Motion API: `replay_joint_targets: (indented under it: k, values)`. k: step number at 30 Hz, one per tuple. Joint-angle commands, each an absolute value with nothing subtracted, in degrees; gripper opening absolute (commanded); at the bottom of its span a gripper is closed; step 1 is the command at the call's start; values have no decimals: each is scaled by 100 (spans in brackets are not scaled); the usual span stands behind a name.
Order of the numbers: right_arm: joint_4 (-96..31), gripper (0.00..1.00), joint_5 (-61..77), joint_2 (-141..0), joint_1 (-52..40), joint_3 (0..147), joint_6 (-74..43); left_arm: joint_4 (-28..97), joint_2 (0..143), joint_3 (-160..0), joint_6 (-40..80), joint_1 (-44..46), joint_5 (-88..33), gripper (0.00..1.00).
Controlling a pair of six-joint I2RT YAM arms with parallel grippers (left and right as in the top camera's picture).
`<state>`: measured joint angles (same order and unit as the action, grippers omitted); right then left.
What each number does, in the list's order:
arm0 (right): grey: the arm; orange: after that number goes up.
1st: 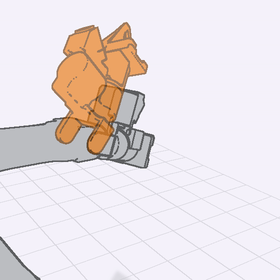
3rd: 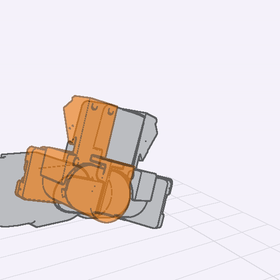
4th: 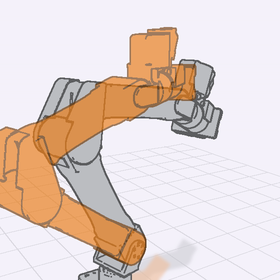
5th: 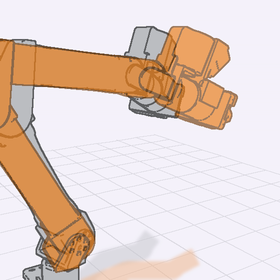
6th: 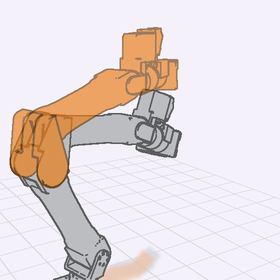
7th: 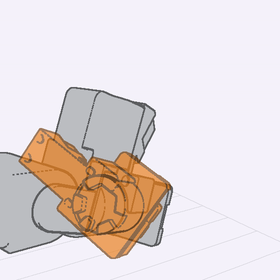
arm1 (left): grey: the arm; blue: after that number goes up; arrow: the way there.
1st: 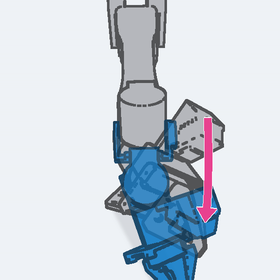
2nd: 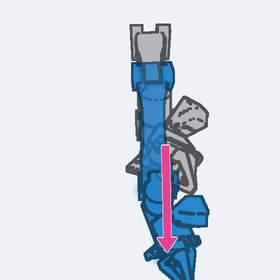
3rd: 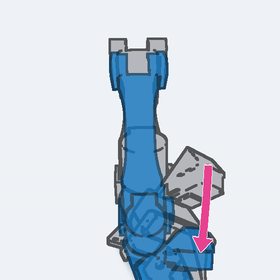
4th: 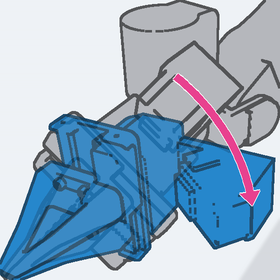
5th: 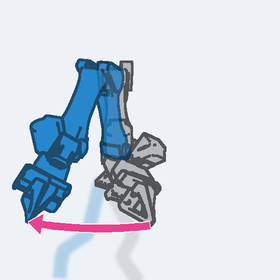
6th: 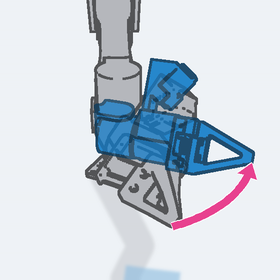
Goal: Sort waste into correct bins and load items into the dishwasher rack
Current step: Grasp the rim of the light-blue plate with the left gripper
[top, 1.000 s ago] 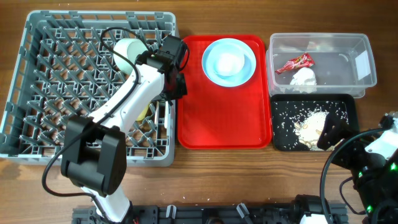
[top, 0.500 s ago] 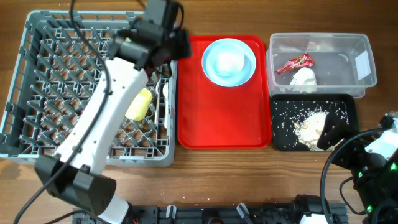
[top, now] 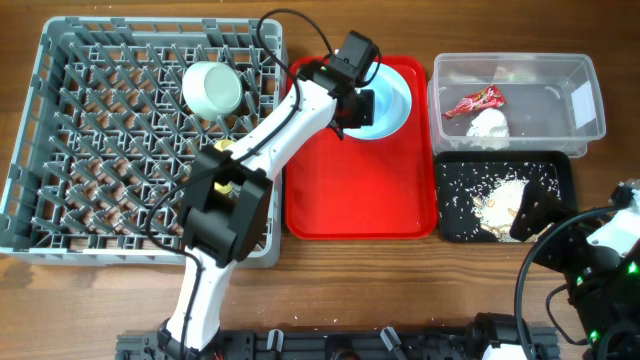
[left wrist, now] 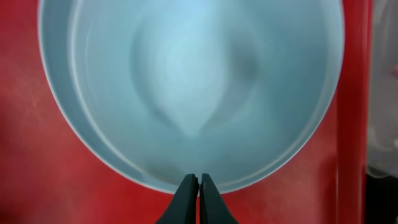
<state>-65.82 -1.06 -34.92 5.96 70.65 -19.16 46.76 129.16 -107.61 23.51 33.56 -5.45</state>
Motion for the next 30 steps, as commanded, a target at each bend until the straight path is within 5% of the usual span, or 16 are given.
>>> replay_joint_targets:
  k: [1,7,13,15,21,25,30]
  values:
    - [-6567,100,-32,-3465,607,7081,-1820,4611,13139,-10783,2445,3365,-401,4]
    - [-6567,100,-32,-3465,607,7081,-1820,4501,13078,-10812,2488,3385,-399,9]
    - [-6567,100,-32,-3465,607,7081,-1820,4259,12460,-10814,2751,3376,-408,64]
    - [-6567,100,-32,-3465,607,7081,-1820,3938,12438,-10890,2744,3378,-513,70]
    - [-6567,100,-32,-3465,607,7081,-1820,2899,12665,-10897,1986,3940,-117,61]
    - [-6567,100,-32,-3465,607,7081,-1820,2353,13023,-10897,1472,4215,655,40]
    - [-6567,100,-32,-3465,607,7081,-1820,2370,13474,-10871,1212,4211,679,36]
